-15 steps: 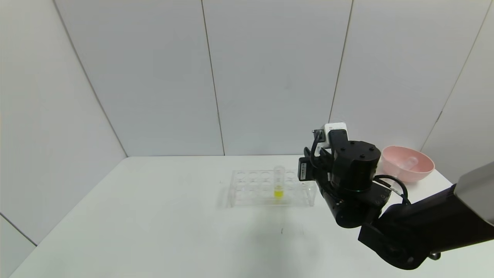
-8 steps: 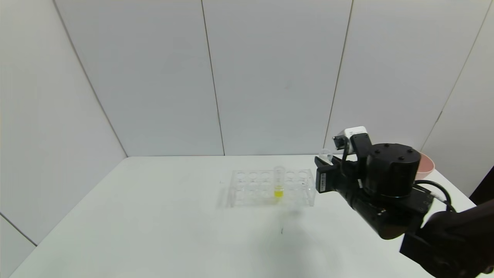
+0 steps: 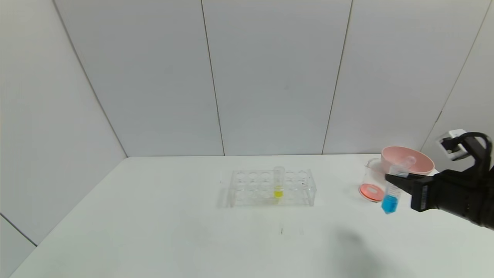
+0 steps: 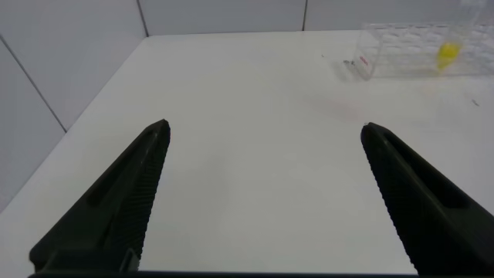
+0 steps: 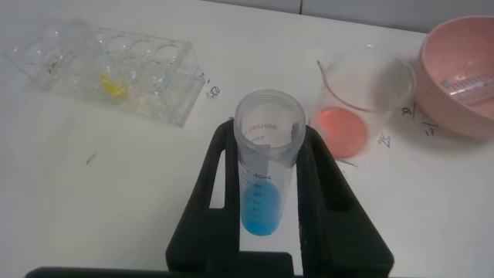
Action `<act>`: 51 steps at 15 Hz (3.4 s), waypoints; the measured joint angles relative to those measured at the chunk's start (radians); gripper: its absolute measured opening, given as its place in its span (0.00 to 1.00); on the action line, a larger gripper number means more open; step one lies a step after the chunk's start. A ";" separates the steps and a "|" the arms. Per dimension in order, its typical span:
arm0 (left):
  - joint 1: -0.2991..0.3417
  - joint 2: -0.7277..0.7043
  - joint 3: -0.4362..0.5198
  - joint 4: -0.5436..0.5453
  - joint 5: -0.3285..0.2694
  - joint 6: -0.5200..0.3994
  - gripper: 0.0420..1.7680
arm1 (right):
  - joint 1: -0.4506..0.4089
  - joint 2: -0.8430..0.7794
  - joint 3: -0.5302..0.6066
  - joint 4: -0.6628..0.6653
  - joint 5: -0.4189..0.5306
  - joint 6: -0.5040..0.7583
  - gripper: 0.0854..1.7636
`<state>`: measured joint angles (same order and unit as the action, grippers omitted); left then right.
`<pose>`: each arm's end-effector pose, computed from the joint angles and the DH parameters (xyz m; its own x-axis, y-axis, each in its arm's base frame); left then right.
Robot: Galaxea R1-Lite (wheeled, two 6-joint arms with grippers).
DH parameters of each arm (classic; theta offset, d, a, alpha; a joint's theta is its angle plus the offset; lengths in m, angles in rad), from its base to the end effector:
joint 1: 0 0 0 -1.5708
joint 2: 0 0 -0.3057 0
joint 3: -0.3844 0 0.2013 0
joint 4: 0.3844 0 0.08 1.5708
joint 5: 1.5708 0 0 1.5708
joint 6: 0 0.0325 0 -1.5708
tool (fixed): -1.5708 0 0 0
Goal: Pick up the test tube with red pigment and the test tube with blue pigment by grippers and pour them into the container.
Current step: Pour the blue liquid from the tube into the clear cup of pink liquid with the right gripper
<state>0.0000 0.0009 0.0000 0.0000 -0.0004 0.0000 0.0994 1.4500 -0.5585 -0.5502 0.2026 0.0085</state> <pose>-0.0065 0.0000 0.0755 1.0000 -0.0004 -0.0009 0.0004 1.0000 0.0000 0.2427 0.0308 0.1683 0.8985 0.2918 -0.3279 -0.2830 0.9561 0.0754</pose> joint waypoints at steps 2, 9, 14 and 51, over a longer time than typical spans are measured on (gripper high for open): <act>0.000 0.000 0.000 0.000 0.000 0.000 1.00 | -0.177 -0.053 -0.007 0.062 0.151 -0.073 0.24; 0.000 0.000 0.000 0.000 0.000 0.000 1.00 | -0.488 0.089 -0.199 0.110 0.361 -0.413 0.24; 0.000 0.000 0.000 0.000 0.000 0.000 1.00 | -0.418 0.290 -0.409 0.169 0.299 -0.523 0.24; 0.000 0.000 0.000 0.000 0.000 0.000 1.00 | -0.118 0.664 -1.442 1.442 -0.292 -1.210 0.24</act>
<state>0.0000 0.0009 0.0000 0.0000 0.0000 0.0000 -0.0183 2.1138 -2.0006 0.8919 -0.0894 -1.2013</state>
